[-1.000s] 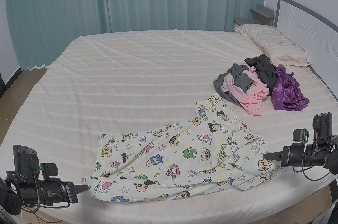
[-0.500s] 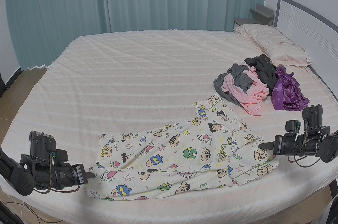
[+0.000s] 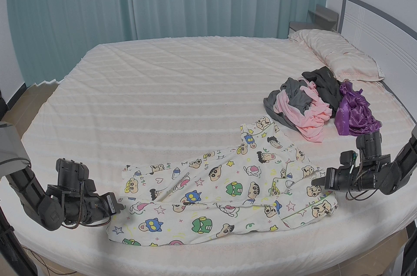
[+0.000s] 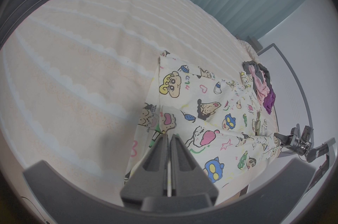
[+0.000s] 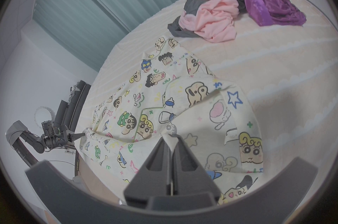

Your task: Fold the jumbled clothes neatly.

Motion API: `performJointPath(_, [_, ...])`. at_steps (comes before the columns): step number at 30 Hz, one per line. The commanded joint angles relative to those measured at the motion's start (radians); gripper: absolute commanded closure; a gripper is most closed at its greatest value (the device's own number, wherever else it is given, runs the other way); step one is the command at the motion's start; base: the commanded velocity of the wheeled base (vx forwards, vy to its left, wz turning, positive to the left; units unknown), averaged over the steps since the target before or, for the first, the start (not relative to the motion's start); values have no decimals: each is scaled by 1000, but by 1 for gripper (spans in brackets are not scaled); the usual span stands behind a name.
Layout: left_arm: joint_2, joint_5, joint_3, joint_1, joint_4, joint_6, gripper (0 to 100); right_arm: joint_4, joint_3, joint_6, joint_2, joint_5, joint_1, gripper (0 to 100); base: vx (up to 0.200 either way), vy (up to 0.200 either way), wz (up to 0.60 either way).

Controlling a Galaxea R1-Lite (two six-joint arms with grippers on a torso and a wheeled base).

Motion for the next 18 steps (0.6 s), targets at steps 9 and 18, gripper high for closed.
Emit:
performJointPath(9, [56,7,-37,-1,-1,-55,0,0,-20,46,84,-4,6,0,0,0,0])
performJointPath(18, [-21,9,-40,61,5,-59,0,2,-6,218,-29,-73,-14,0,0,0,0])
